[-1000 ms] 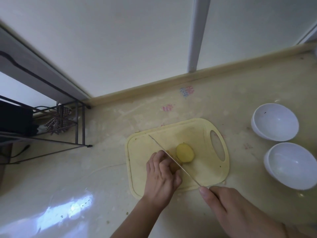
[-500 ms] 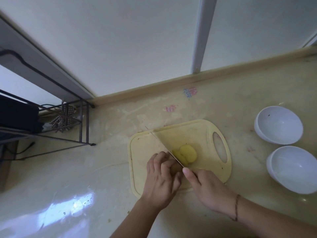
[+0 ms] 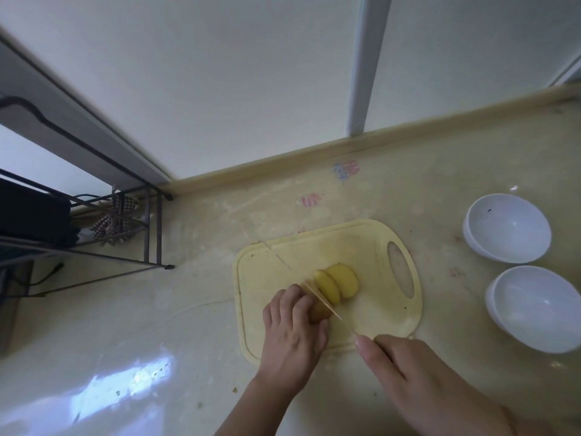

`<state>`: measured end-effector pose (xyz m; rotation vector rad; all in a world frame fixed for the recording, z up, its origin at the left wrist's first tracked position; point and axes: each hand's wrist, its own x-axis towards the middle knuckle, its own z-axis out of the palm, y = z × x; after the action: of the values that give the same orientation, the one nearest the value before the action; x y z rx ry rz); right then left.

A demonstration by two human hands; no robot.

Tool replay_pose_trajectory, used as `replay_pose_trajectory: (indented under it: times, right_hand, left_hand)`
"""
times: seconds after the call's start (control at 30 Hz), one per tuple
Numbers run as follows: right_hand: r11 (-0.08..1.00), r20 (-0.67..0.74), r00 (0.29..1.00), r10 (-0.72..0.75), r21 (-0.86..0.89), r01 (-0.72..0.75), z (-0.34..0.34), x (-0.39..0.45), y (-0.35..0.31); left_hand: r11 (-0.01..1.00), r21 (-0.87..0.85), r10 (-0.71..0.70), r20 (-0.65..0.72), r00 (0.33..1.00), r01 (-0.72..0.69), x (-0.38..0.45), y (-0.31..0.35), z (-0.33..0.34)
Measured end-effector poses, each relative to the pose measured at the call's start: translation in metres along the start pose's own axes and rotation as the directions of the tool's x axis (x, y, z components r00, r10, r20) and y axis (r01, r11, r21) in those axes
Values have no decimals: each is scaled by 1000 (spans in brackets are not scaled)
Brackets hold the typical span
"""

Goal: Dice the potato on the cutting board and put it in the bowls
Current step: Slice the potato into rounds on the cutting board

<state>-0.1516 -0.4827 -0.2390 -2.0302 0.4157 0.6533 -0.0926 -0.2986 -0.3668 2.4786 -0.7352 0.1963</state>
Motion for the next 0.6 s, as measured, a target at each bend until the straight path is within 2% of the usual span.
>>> replay_pose_trajectory:
  times: [0.27,0.47,0.6]
  right_hand:
    - [997,30,996,78,-9,-78,2,-8,-2]
    - [983,-88,985,150,-88,-158,9,-20,0]
    - [987,-54,989,140,-75,-144,11,-13,-3]
  left_hand:
    - [1000,13,23,-21,1000,-22,-1,-2,5]
    - [997,42,65,-22,998,-64,0,-3,11]
    - [999,13,48,-18,999,-48,-2,-5,17]
